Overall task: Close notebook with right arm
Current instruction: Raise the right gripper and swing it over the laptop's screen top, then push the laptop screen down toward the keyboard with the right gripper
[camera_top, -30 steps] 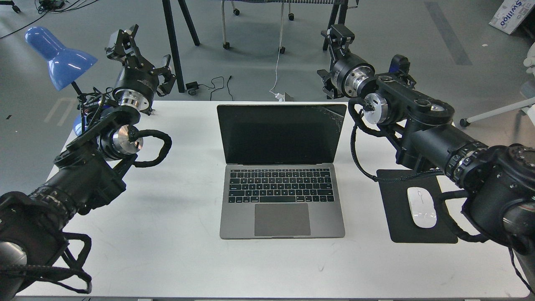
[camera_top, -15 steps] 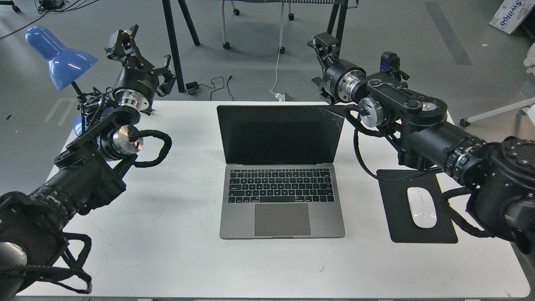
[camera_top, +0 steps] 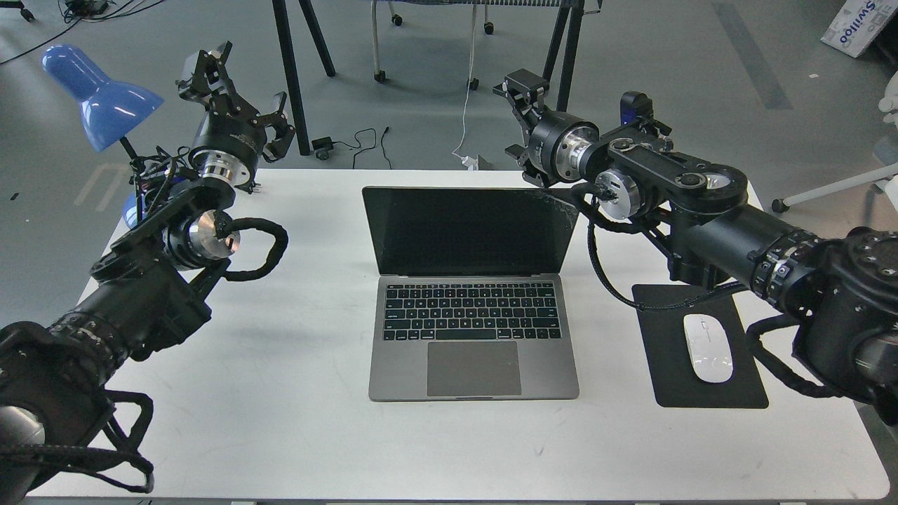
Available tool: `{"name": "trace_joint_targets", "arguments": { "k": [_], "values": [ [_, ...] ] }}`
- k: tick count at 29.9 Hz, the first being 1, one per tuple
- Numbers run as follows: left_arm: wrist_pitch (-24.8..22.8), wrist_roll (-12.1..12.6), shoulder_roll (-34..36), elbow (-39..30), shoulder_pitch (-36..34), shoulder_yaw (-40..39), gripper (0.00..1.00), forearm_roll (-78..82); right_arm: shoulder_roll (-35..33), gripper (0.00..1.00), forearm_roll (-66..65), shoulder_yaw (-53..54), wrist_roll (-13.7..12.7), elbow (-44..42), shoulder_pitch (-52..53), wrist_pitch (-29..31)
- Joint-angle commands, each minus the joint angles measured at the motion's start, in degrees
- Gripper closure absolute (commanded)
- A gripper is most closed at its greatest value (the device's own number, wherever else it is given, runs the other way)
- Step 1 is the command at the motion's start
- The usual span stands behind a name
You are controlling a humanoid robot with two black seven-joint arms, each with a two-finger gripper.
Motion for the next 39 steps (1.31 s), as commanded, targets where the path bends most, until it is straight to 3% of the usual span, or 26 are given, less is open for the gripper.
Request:
{"name": "trace_joint_targets", "arguments": {
  "k": [1,21,39],
  "values": [
    [0.1,0.0,-0.1,0.0,0.0,0.0,0.0,0.0,-1.9,0.0,-0.1,-1.4,-0.4,3.5,0.0,0.6],
    [0.0,0.0,0.0,0.0,-0.1,0.0,0.0,0.0,-15.7,0.0,-5.3,-4.6,-1.7,28.2,-0.8,9.4],
    [0.1,0.0,0.0,0.0,0.0,0.0,0.0,0.0,-17.6,0.0,-6.7,-14.0,-2.6,35.5,-1.9,9.9]
  ]
}}
